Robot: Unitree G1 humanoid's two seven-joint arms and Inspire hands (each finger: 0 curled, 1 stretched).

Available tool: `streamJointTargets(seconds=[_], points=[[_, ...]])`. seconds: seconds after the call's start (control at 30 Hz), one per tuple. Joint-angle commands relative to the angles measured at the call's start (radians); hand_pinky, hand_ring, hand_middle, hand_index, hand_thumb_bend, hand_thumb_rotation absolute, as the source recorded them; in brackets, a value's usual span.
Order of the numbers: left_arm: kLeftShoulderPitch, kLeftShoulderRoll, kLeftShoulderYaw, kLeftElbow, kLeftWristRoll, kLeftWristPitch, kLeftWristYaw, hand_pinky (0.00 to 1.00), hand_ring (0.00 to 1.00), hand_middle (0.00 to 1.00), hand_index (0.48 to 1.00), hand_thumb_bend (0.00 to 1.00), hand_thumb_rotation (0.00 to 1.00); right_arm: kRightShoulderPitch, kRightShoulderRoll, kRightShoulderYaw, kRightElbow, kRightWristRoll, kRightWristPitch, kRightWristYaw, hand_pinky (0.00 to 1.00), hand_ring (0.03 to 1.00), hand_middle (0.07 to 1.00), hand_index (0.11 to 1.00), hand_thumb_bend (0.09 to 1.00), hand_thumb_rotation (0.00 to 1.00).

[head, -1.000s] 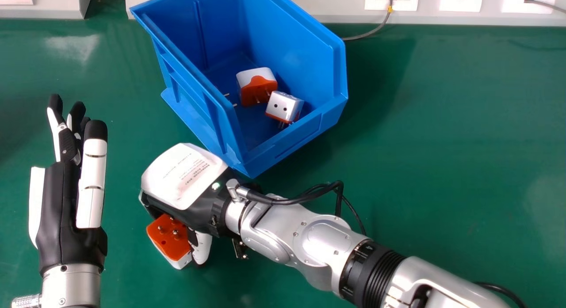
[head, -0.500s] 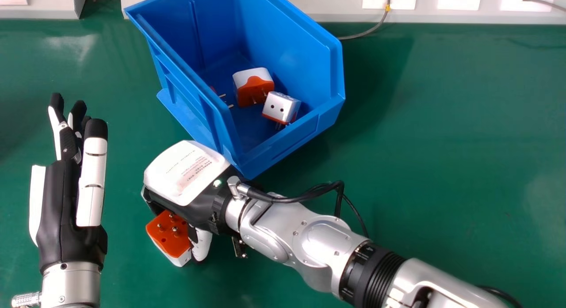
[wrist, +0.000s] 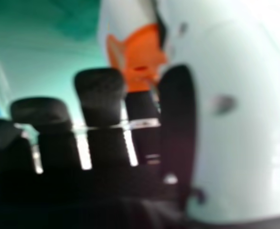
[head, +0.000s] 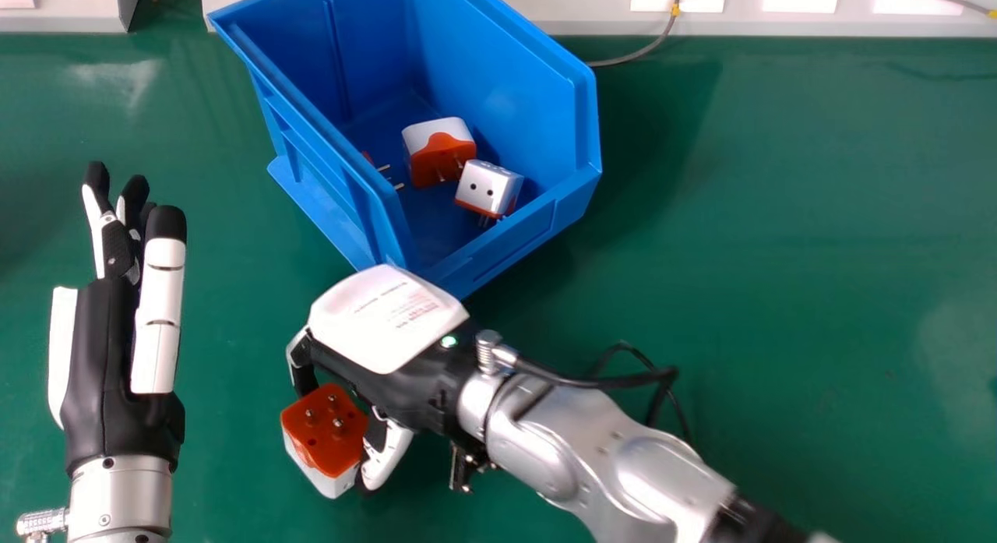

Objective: Pick all objects and put in blue box

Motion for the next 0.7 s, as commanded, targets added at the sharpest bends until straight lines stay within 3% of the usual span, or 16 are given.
streamJointTargets(seconds=[0.0,0.27,0.5,0.67], points=[[-0.012,0.015,0.007,-0.005,-0.004,-0.012,-0.003,1.00,1.00,1.00,1.000,0.58,0.91,0.040,-0.031,-0.028,-0.108,0.012,-0.032,-0.007,0.01,0.074,0.160,0.488,0.504,0.12],[-0.022,0.026,0.013,0.012,-0.012,-0.008,-0.009,1.00,1.00,1.00,1.000,0.57,0.91,0.202,-0.141,-0.108,-0.334,0.014,-0.052,0.006,0.02,0.082,0.165,0.480,0.501,0.14],[-0.038,0.038,0.018,0.034,-0.028,-0.004,-0.021,1.00,1.00,1.00,1.000,0.56,0.91,0.321,-0.222,-0.212,-0.497,0.036,-0.049,0.053,0.03,0.093,0.183,0.478,0.500,0.14],[-0.048,0.043,0.024,0.043,-0.030,0.004,-0.027,1.00,1.00,1.00,1.000,0.55,0.91,0.366,-0.258,-0.284,-0.580,0.016,-0.034,0.059,0.03,0.091,0.186,0.475,0.495,0.14]])
